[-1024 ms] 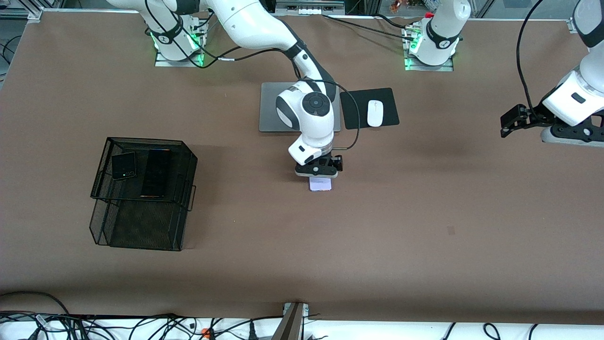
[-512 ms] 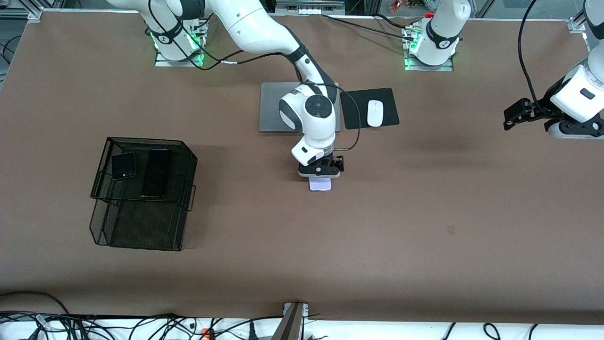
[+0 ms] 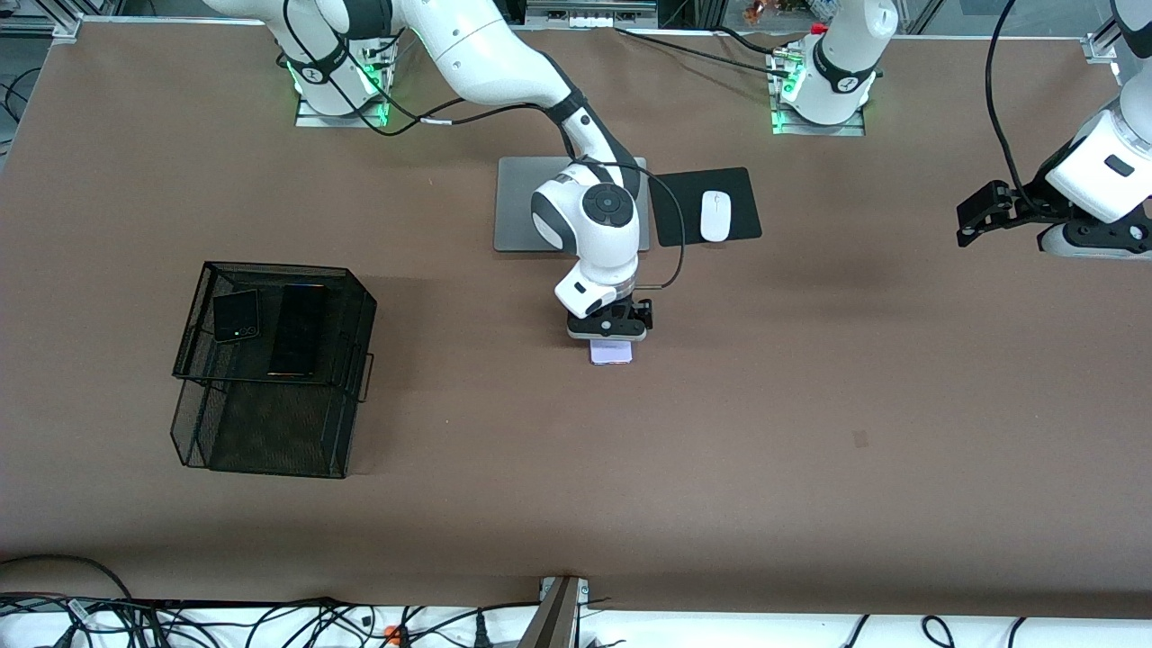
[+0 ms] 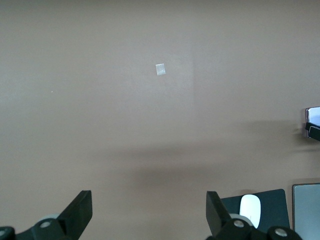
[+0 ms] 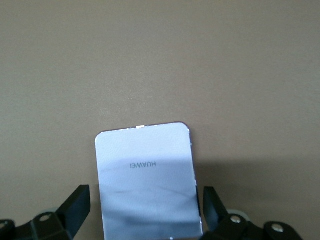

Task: Place phones with both arms
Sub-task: 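Grasp the white Huawei phone with the right gripper and lift it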

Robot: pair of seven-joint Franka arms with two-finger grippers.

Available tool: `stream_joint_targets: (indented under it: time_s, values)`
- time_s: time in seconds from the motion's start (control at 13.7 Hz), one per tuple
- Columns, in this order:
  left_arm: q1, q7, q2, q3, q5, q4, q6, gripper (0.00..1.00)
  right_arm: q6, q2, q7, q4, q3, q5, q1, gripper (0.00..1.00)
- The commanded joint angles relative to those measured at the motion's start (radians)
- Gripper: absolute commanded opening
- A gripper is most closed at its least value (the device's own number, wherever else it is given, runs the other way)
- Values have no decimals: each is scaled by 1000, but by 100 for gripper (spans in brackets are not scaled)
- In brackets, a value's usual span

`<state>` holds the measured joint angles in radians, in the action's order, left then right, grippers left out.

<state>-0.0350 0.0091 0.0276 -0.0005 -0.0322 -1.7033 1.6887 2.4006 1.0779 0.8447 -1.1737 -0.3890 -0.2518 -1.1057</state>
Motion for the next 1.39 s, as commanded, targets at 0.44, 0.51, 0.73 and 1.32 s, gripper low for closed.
stream_joint_targets:
  time_s: [0.44, 0.51, 0.73, 1.32]
  values:
    - [9, 69, -21, 5, -6, 36, -26, 100, -188, -57, -22, 37, -45, 19, 10, 0]
    - [9, 69, -21, 5, -6, 36, -26, 100, -268, -105, -56, 49, -59, 19, 12, 0]
    - [10, 75, -23, 8, -5, 34, -26, 100, -499, -261, -186, 49, -67, 9, 102, 0]
    - [9, 74, -21, 8, -6, 36, -26, 100, -703, -362, -758, 49, -87, 0, 435, 0]
